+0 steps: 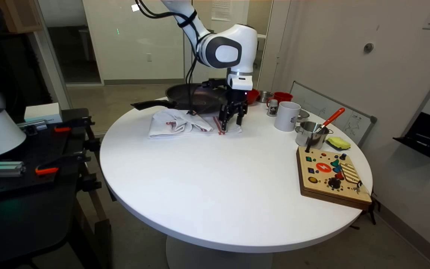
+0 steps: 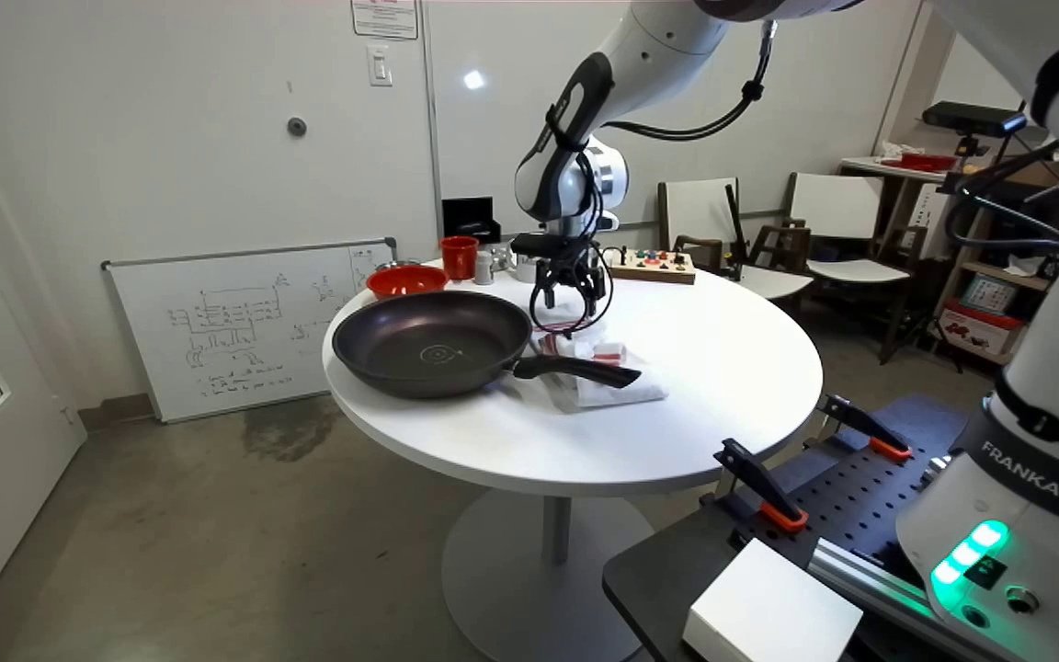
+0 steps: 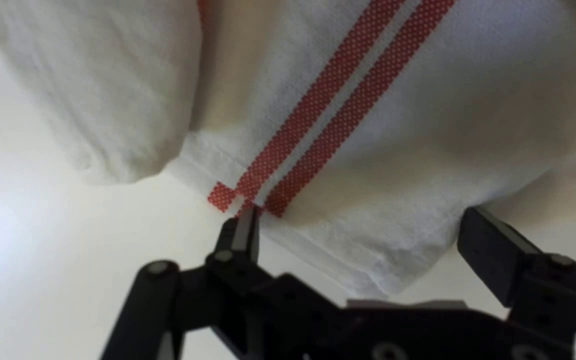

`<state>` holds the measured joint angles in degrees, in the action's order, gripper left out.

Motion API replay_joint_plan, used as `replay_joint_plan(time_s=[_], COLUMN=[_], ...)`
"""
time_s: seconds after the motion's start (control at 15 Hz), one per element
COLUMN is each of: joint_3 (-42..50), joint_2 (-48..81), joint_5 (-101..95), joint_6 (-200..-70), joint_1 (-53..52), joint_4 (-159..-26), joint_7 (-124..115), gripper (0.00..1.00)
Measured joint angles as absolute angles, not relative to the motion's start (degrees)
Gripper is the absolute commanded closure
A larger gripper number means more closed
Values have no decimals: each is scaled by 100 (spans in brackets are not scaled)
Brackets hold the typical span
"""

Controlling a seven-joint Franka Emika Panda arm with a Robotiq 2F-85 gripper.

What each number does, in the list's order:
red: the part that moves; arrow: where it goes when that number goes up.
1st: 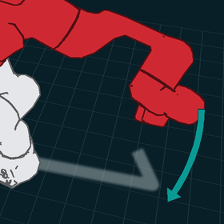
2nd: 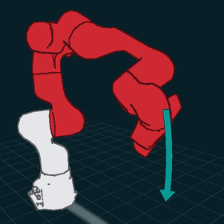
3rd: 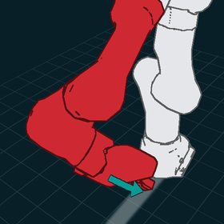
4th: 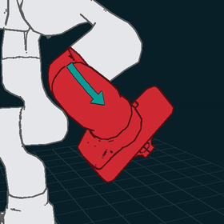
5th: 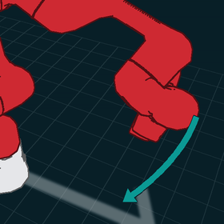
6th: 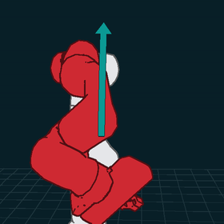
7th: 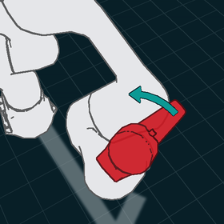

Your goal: Fold the towel twice.

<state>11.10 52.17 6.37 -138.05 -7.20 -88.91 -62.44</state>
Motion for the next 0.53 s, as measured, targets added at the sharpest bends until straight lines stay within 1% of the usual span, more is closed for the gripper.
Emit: replay_joint_plan(time_s=[0.07,0.13,0.47,0.53], joint_3=[1107,1100,1001,980], joint_2=[5247,5274,5353,5374], joint_5=[638,638,667,670], joint_6=[-13671,-13552,-13185,-13134], joint_1=[-706,-689,-556,-523], joint_4=[-8799,-8719,-8438,-8401], joint_7=[-6316,-6387,-6572,-6606], gripper=[25,26,64,73])
